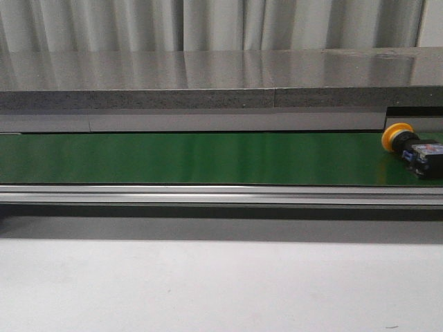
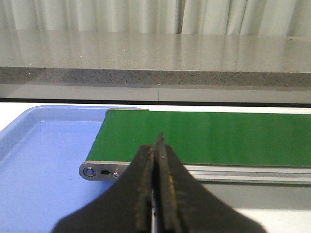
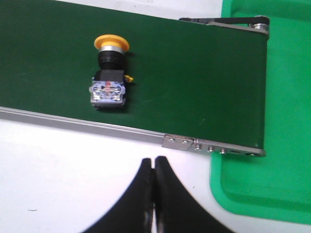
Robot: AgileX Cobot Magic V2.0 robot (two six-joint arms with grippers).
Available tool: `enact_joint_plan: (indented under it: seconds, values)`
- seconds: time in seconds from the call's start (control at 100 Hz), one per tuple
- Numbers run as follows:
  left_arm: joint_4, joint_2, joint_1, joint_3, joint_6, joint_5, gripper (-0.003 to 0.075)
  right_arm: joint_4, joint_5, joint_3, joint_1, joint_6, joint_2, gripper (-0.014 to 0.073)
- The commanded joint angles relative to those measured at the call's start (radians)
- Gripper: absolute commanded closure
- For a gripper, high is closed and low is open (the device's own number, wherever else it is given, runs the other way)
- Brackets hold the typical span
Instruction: Move button from right to left
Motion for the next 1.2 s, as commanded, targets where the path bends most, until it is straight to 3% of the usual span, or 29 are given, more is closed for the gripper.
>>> enact_joint_plan:
  seconds: [0.0, 0.69, 1.19]
  values:
    - [-0.006, -0.032, 0.002, 0.045, 0.0, -0.08, 0.0741, -0.032, -0.088, 0.017, 0.0, 0.001, -0.073, 0.0662]
    - [-0.006, -0.032, 0.002, 0.045, 0.0, -0.08, 0.0741, -0.04, -0.335, 0.413, 0.0, 0.001, -0.625, 0.0662]
    - [-0.006, -0.032, 0.002, 0.045, 0.0, -0.08, 0.0741, -0.04, -0.339, 0.483, 0.0, 0.001, -0.833, 0.0662]
